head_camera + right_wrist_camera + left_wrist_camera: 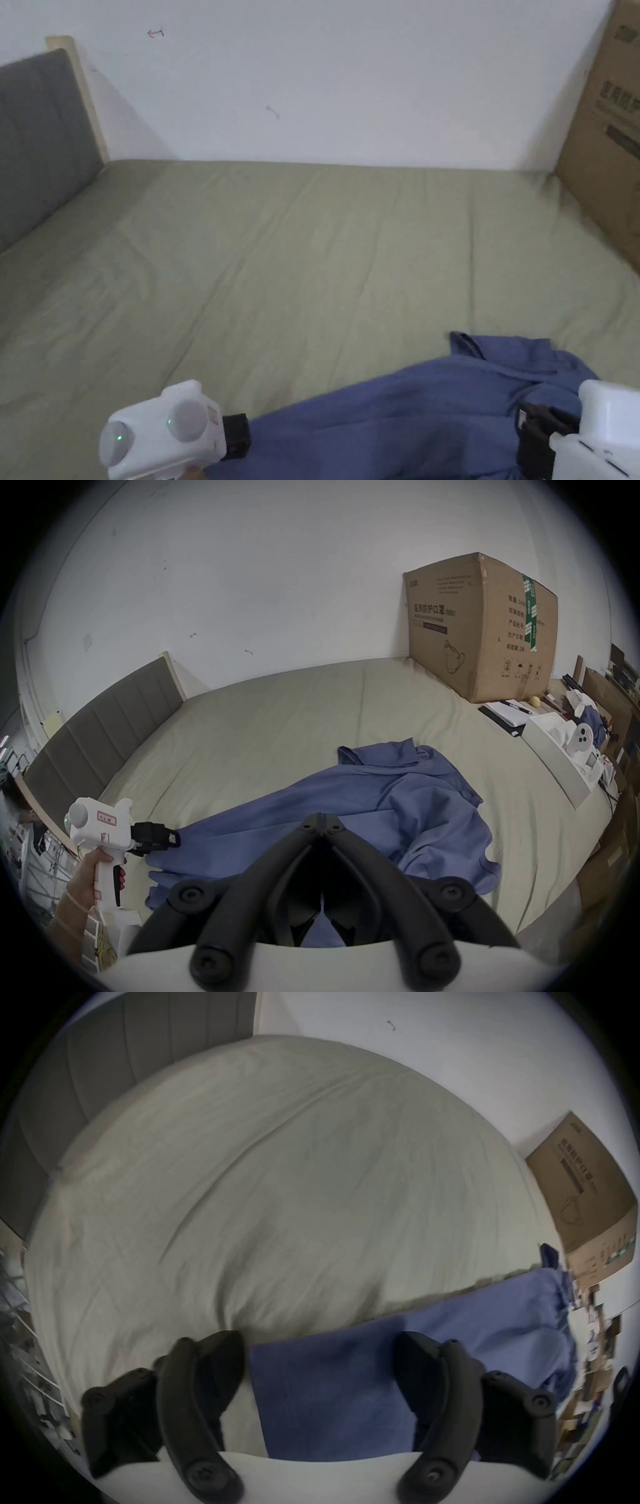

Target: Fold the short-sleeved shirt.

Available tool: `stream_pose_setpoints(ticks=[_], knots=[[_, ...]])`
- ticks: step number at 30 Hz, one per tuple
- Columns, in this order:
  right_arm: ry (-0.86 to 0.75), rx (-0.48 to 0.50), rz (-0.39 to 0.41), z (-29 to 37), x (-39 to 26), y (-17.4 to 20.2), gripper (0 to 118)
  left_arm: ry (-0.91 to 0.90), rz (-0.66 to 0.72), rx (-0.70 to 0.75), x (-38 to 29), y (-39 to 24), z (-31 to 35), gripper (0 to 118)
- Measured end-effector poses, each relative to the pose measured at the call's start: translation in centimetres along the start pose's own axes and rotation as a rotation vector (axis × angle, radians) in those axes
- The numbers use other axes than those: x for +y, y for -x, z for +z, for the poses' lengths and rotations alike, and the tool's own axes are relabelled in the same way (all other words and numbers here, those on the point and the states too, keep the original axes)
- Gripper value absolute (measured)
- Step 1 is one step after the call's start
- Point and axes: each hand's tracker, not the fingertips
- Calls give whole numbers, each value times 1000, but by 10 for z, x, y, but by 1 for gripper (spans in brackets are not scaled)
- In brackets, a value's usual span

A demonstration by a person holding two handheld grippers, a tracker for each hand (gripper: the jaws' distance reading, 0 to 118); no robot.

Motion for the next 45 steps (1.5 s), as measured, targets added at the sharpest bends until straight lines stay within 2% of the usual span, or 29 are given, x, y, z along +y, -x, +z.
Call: stream_pose_setpoints(ticks=[1, 3, 4, 5, 10, 14, 15, 16, 17, 18, 19, 20, 21, 22, 23, 25, 26, 30, 31, 33, 34, 35, 37, 38, 39, 40, 41, 43, 45], knots=[[2, -11, -10, -2, 0, -5, 0, -14, -40, 32, -1, -5, 0, 72], [5, -31, -26, -7, 2, -14, 0, -47, -27, 38, -7, -11, 5, 47], [8, -38, -31, -8, 5, -21, 0, -61, -41, 51, -6, -13, 10, 28], [5, -47, -34, -8, 8, -26, 0, -75, -44, 35, -4, -14, 16, 0], [1, -54, -60, -19, 31, -67, 0, -65, 2, -37, 2, -9, 28, 0], [19, -63, -37, -51, 71, -108, 0, -86, 13, -79, 1, -2, 48, 0], [33, -51, -29, -62, 81, -118, 8, -85, 20, -87, 1, -2, 50, 0], [82, -21, -14, -78, 94, -130, 32, -84, 18, -91, 1, -1, 52, 0], [138, -20, 12, -96, 107, -138, 76, -85, 21, -94, 1, -1, 52, 0], [172, -27, 51, -114, 115, -143, 96, -84, 25, -91, 1, 0, 53, 0], [170, -68, 103, -133, 121, -147, 100, -80, 25, -87, 1, -1, 52, 0], [197, -143, 211, -156, 129, -147, 96, -77, 18, -77, 1, -4, 50, 0], [242, -183, 281, -174, 135, -148, 97, -73, 1, -60, 2, -7, 48, 0], [282, -191, 330, -195, 138, -151, 97, -68, -24, -43, 1, -9, 47, 0], [332, -157, 347, -216, 139, -158, 96, -73, -23, -36, 1, -12, 46, 0], [469, -147, 329, -251, 133, -166, 96, -78, -24, -28, 3, -14, 45, 0], [534, -150, 311, -271, 125, -169, 92, -77, -18, -27, 6, -14, 43, 0], [593, -177, 297, -307, 100, -174, 89, -71, -7, -23, 9, -13, 42, 0], [601, -164, 263, -313, 95, -177, 87, -65, 1, -22, 9, -13, 41, 0], [607, -162, 137, -316, 89, -181, 83, -56, 17, -24, 10, -12, 39, 0], [568, -167, 121, -313, 90, -181, 79, -52, 19, -23, 10, -12, 39, 0], [579, -161, 139, -312, 91, -181, 67, -51, 10, -22, 10, -13, 40, 0], [595, -159, 149, -308, 97, -177, 30, -54, -37, -13, 9, -15, 43, 0], [586, -172, 152, -306, 101, -175, 17, -62, -54, -12, 14, -16, 42, 0], [568, -196, 140, -304, 104, -174, 17, -66, -53, -10, 14, -16, 44, 0], [561, -238, 91, -300, 108, -174, 2, -64, -50, -13, 16, -16, 47, 0], [573, -202, 27, -298, 111, -175, 1, -70, -46, -20, 17, -16, 50, 0], [552, -197, 53, -282, 120, -175, 1, -87, -46, -28, 21, -19, 59, 0], [494, -175, 34, -256, 136, -177, 1, -124, -54, -57, 26, -18, 72, 0]])
